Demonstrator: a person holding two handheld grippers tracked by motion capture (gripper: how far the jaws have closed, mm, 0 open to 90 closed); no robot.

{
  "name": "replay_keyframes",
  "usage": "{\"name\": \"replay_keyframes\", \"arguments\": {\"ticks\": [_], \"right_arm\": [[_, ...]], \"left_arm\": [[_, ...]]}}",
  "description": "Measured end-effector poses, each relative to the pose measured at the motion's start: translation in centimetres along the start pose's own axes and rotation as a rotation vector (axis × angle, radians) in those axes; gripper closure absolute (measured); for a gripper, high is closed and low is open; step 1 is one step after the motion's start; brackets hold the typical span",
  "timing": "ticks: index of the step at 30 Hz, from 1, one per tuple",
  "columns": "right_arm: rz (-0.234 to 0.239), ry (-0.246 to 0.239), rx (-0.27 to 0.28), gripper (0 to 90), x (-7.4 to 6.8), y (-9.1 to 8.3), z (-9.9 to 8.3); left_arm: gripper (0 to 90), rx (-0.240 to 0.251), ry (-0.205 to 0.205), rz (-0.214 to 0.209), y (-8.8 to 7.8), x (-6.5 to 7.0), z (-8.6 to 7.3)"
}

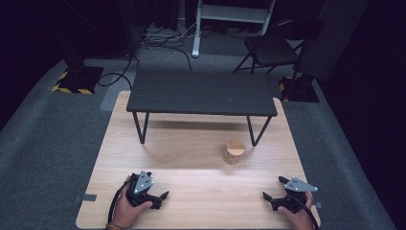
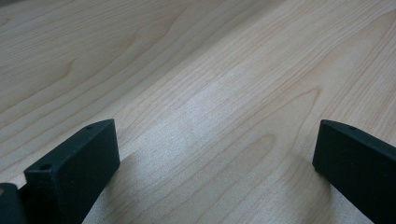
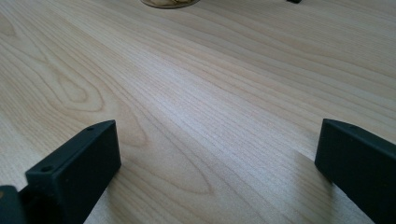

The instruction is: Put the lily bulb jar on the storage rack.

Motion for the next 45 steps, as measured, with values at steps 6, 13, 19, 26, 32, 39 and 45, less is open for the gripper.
{"name": "replay_keyframes", "arguments": {"ticks": [6, 13, 19, 26, 32, 39, 45], "right_arm": [[0.0, -0.001, 0.0, 0.0, 0.0, 0.0, 0.0], [0.005, -0.004, 0.0, 0.0, 0.1, 0.0, 0.0], [0.006, -0.005, 0.0, 0.0, 0.1, 0.0, 0.0], [0.006, -0.005, 0.0, 0.0, 0.1, 0.0, 0.0], [0.005, -0.004, -0.001, 0.0, 0.1, 0.0, 0.0], [0.005, -0.014, -0.019, 0.4, 0.0, 0.0, 1.8], [0.059, -0.122, -0.013, 0.3, -0.1, 1.2, 7.5]], "left_arm": [[0.5, 0.0, 0.0, 0.0, 0.0, 0.0, 0.0], [0.5, 0.0, 0.0, 0.0, 0.0, 0.0, 0.0], [0.5, 0.0, 0.0, 0.0, 0.0, 0.0, 0.0], [0.5, 0.0, 0.0, 0.0, 0.0, 0.0, 0.0], [0.5, 0.0, -0.001, 0.0, 0.0, 0.0, 0.0], [0.5, 0.0, -0.001, 0.0, 0.0, 0.0, 0.0], [0.5, 0.0, -0.001, 0.0, 0.0, 0.0, 0.0]]}}
Point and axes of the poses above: each handheld gripper's, and its own axes: y roughly forward along the jaws, z roughly out of its top, x roughly to its right, the point moved 3 cm from there along y, roughly forward along the jaws, and after that the axes turned 3 degrees about -x, right-handed, at the moved point
